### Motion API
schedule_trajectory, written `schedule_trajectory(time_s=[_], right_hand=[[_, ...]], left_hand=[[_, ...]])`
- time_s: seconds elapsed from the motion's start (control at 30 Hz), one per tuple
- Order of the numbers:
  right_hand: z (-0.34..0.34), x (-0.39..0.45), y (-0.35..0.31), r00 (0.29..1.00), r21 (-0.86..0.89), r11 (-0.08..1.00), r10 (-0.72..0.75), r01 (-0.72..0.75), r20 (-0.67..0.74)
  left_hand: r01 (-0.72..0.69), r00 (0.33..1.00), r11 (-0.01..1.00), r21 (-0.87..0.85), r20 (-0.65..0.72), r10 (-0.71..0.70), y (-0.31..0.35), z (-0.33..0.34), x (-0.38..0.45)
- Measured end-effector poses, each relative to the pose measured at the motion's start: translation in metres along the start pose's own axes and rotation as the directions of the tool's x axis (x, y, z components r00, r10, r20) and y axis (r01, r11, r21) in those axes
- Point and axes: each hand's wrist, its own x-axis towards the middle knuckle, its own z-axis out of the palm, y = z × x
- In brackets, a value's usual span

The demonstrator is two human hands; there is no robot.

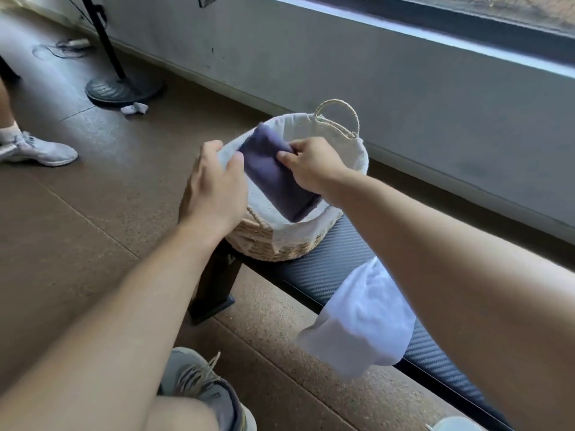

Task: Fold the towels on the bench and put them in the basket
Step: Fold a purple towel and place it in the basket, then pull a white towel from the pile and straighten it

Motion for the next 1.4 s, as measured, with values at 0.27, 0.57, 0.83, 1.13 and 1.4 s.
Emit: schedule_trajectory(time_s=[0.27, 0.57, 0.83, 1.13, 1.4], right_hand=[[0.020, 0.004, -0.015, 0.898, -0.582, 0.807, 0.180, 0.098, 0.402], [0.006, -0.006, -0.032, 0.889, -0.537, 0.779, -0.054, 0.323, 0.456], [-0.015, -0.011, -0.020, 0.897, -0.490, 0.809, -0.097, 0.324, 0.432], [-0.116, -0.130, 0.061, 0.985, -0.281, 0.959, -0.094, 0.050, -0.146], [-0.121, -0.182, 0.155, 0.962, -0.248, 0.942, 0.178, -0.227, -0.205]], left_hand=[[0.041, 0.999, 0.999, -0.006, -0.021, -0.041, -0.006, 0.000, 0.005], [0.009, 0.998, 0.999, 0.049, -0.059, -0.006, 0.001, 0.002, -0.003], [-0.166, 0.964, 0.979, 0.120, -0.191, 0.187, 0.007, 0.003, -0.009], [-0.717, 0.684, 0.691, -0.089, -0.280, 0.673, 0.052, 0.036, -0.067], [-0.636, 0.593, 0.763, 0.117, 0.707, 0.386, 0.030, 0.092, -0.108]])
